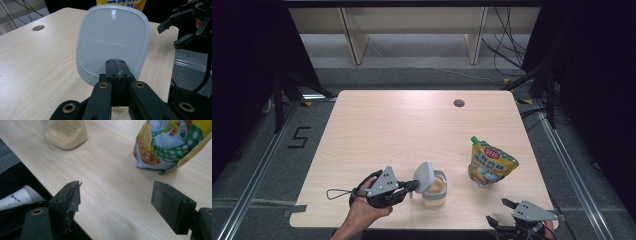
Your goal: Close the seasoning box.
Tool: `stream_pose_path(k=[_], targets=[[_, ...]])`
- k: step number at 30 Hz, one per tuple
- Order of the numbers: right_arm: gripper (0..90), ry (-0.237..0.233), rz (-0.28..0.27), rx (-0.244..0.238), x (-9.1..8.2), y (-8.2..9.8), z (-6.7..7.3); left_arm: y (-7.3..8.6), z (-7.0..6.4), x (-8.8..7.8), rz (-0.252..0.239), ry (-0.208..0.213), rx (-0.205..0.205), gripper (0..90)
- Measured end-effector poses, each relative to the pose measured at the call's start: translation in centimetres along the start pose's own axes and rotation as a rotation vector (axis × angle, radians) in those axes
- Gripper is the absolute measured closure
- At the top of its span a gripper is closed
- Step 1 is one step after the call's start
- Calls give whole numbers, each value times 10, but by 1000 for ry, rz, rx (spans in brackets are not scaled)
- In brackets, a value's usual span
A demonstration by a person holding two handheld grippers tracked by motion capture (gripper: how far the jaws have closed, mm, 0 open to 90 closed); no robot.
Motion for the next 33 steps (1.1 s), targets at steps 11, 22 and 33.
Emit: stream_pose_path(k=[11,22,33], targets=[[244,4,0,-4,0,0,-1,-4,-1,-3,-28,14,-54,815],[243,5,1,-16,2,-1,-1,-8,-1,-16,-54,20,-62,445],[242,-3,2,-18,2,-1,1,19,16,-32,-41,-54,-125,326]])
Point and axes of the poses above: each handheld gripper's, and its own axes: x roughly forward along the jaws, y roughly out of its underside, z roughly to its left, the point moved 10 cm from there along x, roughly forward along the jaws, and after that the axes turned 6 degrees about -x, right-handed, at the moved point
